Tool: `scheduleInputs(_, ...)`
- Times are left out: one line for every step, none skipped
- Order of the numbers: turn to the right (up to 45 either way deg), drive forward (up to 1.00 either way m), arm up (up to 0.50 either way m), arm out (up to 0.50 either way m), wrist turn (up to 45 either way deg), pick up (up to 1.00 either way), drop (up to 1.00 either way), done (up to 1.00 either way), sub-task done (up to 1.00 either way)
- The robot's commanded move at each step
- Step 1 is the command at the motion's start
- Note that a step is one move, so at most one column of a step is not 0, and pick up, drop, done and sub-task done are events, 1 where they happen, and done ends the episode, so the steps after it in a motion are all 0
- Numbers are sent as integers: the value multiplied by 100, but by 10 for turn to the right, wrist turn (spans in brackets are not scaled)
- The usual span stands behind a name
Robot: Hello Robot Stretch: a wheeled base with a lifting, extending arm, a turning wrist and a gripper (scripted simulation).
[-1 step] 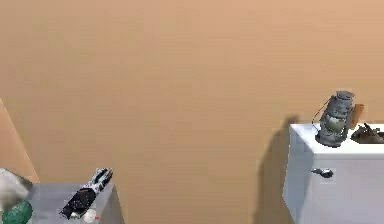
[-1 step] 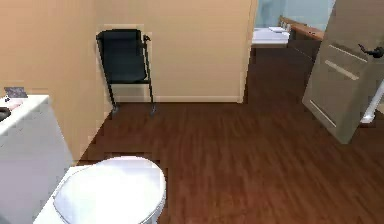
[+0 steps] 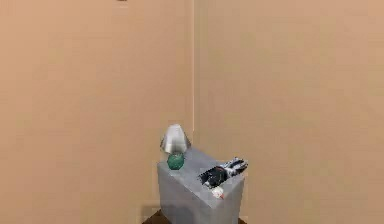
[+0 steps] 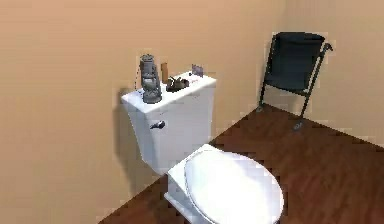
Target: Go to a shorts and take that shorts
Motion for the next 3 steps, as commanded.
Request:
scheduleInputs(-450,0,0,0,0,0,0,0,0)
scheduleInputs(-360,0,0,0,0,0,0,0,0)
scheduleInputs(450,0,0,0,0,0,0,0,0)
